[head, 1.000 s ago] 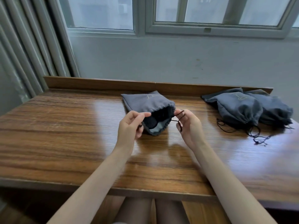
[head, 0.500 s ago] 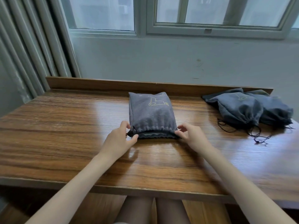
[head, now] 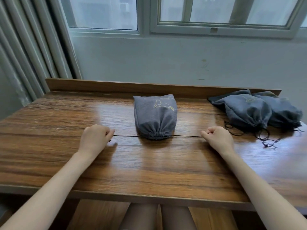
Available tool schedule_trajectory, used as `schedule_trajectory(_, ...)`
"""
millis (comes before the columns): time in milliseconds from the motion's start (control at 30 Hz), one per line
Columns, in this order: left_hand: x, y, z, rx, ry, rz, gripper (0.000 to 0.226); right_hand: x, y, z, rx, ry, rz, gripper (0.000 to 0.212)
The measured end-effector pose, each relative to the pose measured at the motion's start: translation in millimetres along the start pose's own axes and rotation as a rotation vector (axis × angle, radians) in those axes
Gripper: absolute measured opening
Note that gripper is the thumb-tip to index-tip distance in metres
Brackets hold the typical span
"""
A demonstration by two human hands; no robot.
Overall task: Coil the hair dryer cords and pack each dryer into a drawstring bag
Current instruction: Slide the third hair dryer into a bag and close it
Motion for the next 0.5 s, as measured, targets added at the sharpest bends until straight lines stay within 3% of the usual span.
schedule_trajectory(67,4,0,-1,-0.037,-0.013,0.031,0.04,2,2,4,-0.071,0.074,-0.001,0.034)
schedule_trajectory(167,8,5,-3,-0.101,0.022,0.169,0.03,4,6,12,-0.263,0.122,0.147,0.018)
schedule_trajectory(233,8,8,-12,-0.079,0.012,0.144,0.014,7,9,20,-0.329,0.076,0.215,0.004)
schedule_trajectory(367,16,22,-50,0.112,-0.03,0.024,0.023,21,15,55,-0.411,0.299,0.123,0.023)
schedule_trajectory(433,22,31,-71,0.193,-0.038,-0.07,0.021,29,16,74,-0.448,0.256,0.125,0.023)
schedule_trajectory(500,30,37,-87,0.138,-0.119,0.011,0.032,38,15,85,-0.403,0.134,0.239,0.025)
Point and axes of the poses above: each hand's wrist, its own y-axis away from the middle knuckle, its own x-axis out of the palm, z = x × y, the point moved 1 cm from there along -y, towards the middle knuckle, and after that the axes turned 14 degrees about -x, right-handed, at the moved point
